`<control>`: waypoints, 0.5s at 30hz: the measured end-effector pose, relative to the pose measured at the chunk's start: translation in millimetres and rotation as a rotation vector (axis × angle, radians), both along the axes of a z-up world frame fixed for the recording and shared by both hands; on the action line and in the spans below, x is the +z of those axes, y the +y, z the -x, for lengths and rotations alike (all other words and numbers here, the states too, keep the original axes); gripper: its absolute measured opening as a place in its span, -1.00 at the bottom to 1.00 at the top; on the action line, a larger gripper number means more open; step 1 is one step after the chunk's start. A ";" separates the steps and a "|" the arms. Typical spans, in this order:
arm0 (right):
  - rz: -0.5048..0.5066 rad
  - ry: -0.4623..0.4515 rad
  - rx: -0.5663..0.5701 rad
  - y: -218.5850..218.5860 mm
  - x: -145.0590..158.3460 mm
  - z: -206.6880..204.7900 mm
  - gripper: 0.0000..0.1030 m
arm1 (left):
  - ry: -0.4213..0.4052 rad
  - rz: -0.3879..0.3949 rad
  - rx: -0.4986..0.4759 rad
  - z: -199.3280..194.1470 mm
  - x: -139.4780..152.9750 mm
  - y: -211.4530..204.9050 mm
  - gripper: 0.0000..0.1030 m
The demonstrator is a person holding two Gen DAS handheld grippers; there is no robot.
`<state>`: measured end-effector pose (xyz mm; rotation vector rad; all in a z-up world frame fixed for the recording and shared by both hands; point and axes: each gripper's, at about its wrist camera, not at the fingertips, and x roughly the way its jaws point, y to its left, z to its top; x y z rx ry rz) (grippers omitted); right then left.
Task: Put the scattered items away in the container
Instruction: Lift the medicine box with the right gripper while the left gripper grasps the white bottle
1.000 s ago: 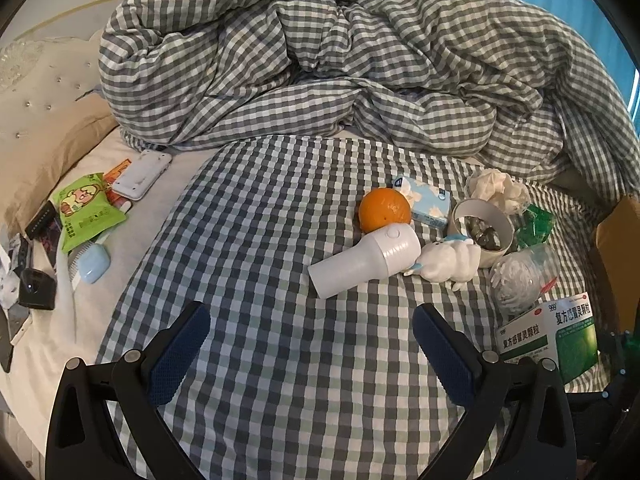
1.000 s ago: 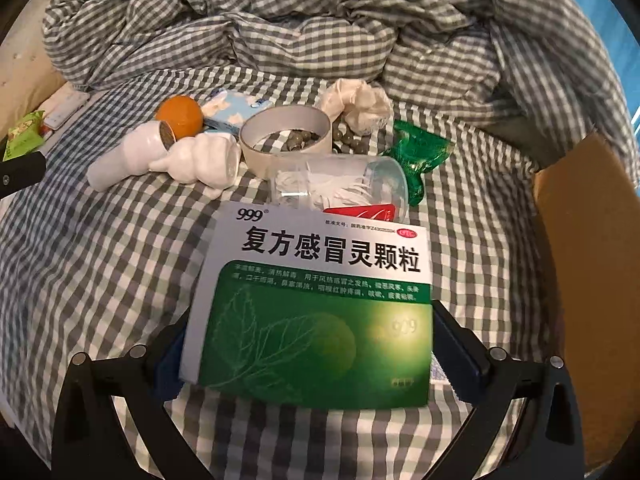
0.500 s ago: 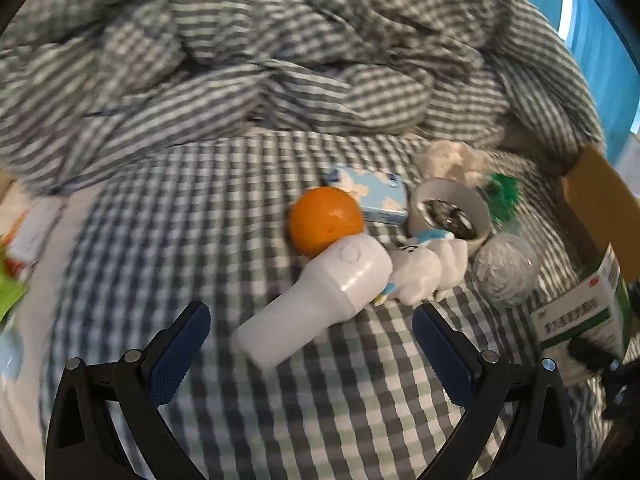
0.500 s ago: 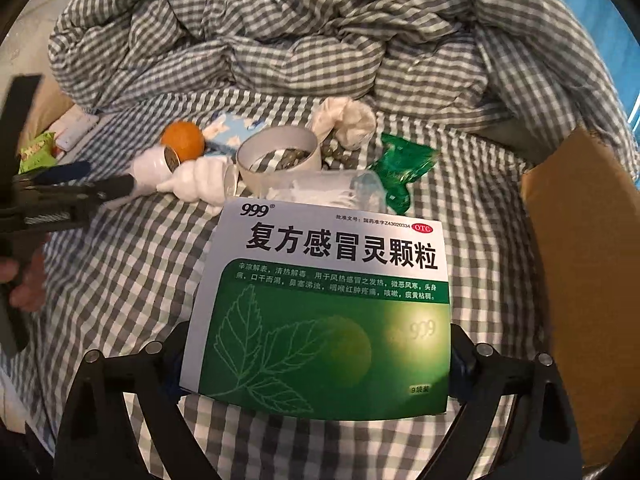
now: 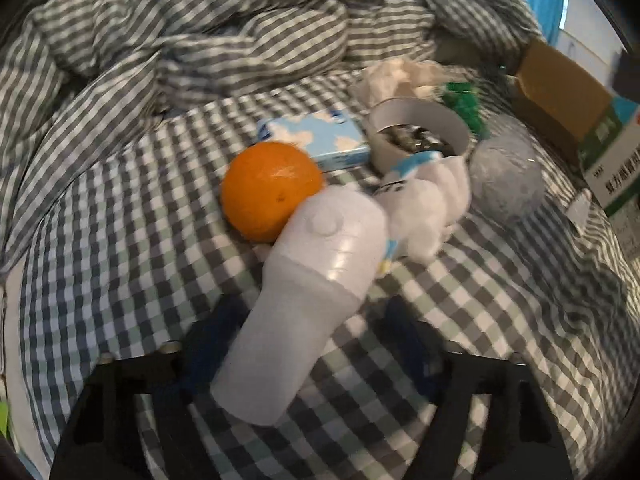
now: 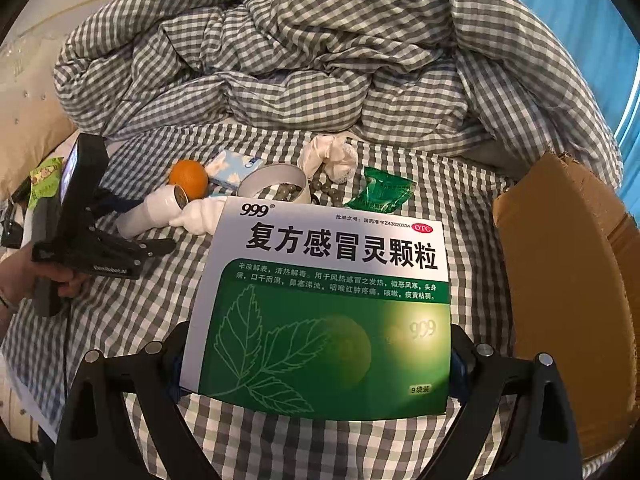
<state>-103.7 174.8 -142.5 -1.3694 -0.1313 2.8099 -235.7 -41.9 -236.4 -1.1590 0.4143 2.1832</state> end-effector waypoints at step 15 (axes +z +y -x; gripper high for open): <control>0.021 0.032 -0.007 4.1 13.6 -16.6 0.81 | 0.050 0.032 0.233 -11.3 21.4 4.5 -0.38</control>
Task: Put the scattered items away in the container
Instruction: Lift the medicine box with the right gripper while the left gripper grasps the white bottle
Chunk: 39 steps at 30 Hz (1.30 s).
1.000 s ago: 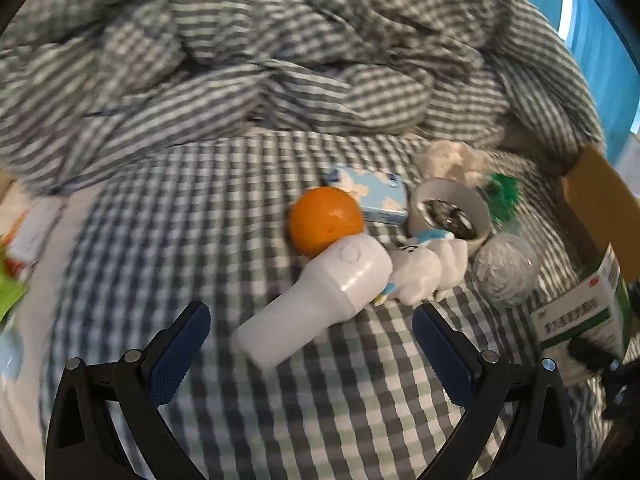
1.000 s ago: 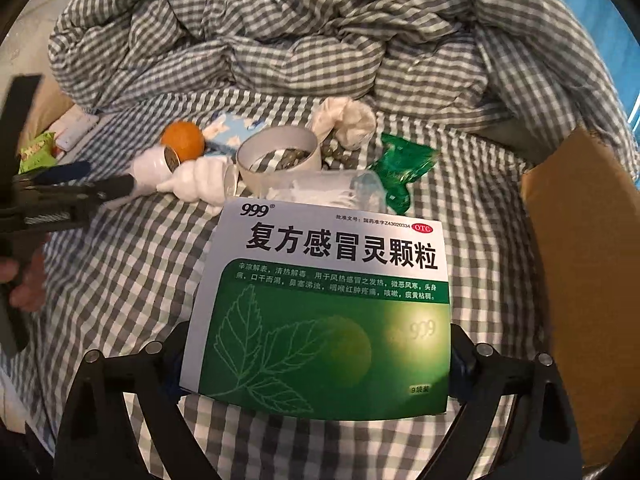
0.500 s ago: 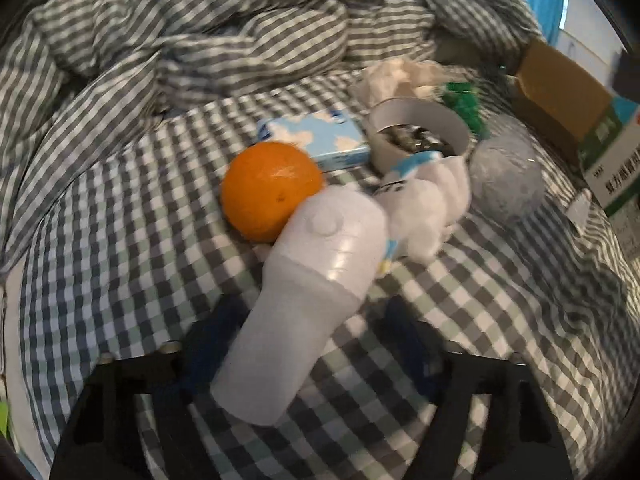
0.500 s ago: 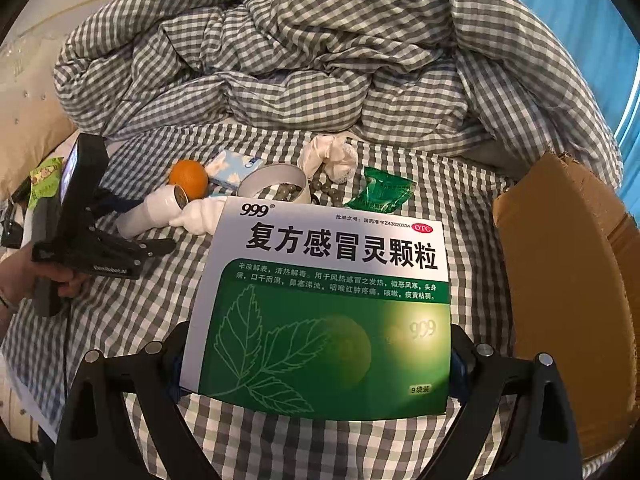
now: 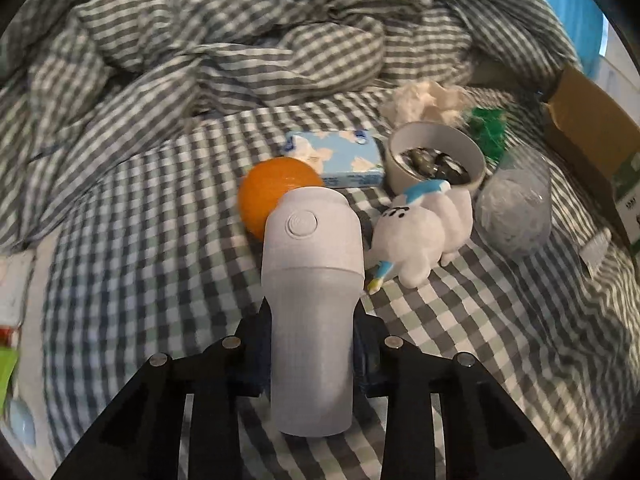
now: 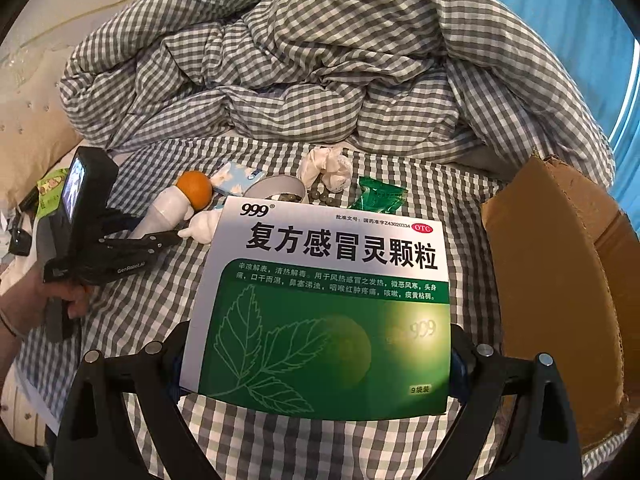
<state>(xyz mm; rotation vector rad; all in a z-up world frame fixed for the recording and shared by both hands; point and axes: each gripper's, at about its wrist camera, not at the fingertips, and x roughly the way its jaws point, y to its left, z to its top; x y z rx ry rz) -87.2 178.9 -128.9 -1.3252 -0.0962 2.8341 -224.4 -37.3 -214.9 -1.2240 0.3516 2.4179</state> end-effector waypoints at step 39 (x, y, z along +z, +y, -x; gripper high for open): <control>-0.010 0.353 -0.253 185.6 178.9 -133.8 0.81 | 0.389 -0.282 0.197 -217.1 283.6 178.0 -0.38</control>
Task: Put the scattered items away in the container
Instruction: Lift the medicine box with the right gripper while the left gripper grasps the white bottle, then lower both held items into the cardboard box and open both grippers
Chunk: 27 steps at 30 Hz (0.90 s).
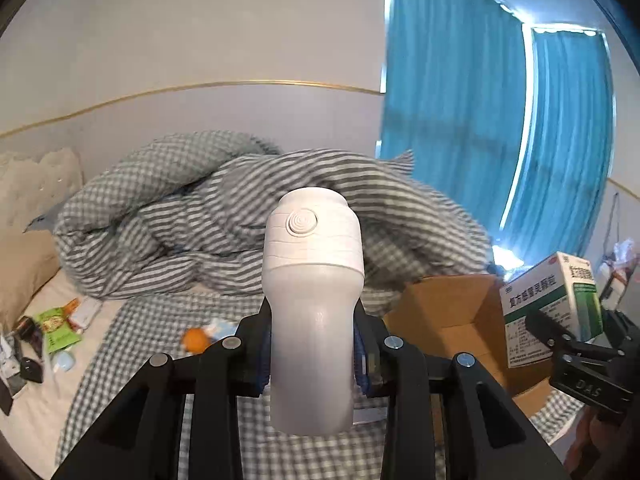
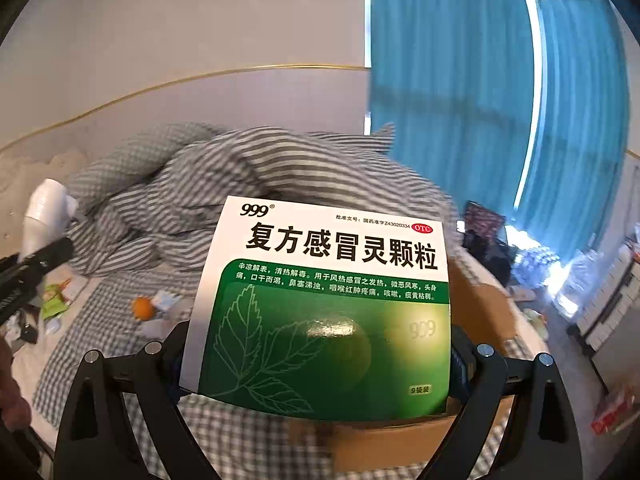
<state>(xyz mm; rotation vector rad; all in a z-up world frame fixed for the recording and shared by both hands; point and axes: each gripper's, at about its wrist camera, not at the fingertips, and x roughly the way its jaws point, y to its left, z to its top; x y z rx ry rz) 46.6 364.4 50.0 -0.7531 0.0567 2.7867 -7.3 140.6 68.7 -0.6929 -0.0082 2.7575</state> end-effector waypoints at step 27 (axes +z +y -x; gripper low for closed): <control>-0.097 -0.120 -0.139 128.0 -65.9 12.2 0.99 | -0.072 0.073 -0.181 7.4 -31.9 154.9 -0.38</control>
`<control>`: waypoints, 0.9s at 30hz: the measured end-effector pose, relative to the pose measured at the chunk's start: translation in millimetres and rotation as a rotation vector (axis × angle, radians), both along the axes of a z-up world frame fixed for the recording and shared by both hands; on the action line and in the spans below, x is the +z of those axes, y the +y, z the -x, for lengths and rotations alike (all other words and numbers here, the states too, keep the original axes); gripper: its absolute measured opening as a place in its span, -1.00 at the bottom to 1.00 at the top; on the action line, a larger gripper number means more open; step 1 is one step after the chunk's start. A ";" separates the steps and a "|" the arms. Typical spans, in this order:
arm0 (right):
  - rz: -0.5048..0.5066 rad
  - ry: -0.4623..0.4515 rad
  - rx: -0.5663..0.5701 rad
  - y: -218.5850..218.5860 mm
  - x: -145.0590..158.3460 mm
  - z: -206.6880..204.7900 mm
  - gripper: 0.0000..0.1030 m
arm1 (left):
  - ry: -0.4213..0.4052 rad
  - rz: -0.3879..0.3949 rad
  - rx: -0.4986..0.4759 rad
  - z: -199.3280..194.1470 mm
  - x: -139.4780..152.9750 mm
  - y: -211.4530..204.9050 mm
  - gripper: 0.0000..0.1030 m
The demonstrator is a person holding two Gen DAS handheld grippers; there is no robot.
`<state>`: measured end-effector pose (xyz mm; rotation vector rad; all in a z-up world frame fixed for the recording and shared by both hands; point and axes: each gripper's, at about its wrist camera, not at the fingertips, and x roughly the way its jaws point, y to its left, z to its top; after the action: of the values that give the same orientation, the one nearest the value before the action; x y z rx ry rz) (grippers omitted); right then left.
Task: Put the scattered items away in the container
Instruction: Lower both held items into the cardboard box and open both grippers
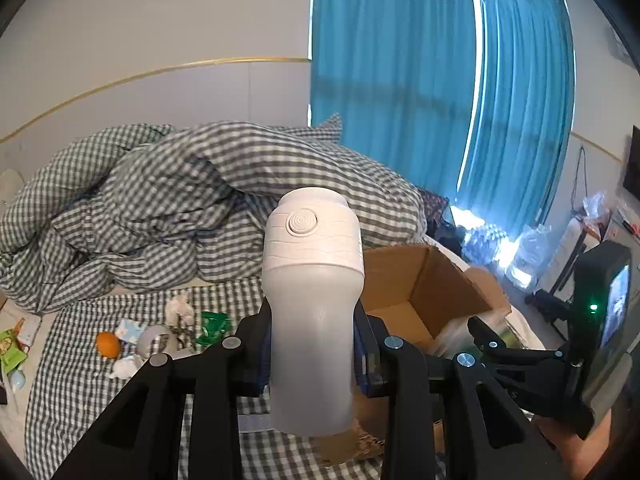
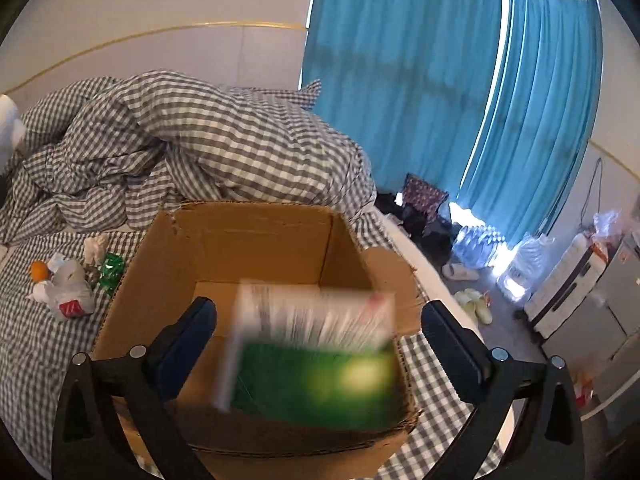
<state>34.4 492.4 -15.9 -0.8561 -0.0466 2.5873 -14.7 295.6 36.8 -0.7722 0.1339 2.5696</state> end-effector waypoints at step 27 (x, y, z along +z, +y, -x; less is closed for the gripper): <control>0.041 0.079 -0.138 62.1 21.4 -58.9 0.99 | -0.058 0.082 -0.188 17.5 -48.5 101.0 0.53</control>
<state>93.3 554.5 5.5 -0.7430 0.0851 2.4976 -32.2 396.6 -11.6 -0.8225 0.2813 2.3744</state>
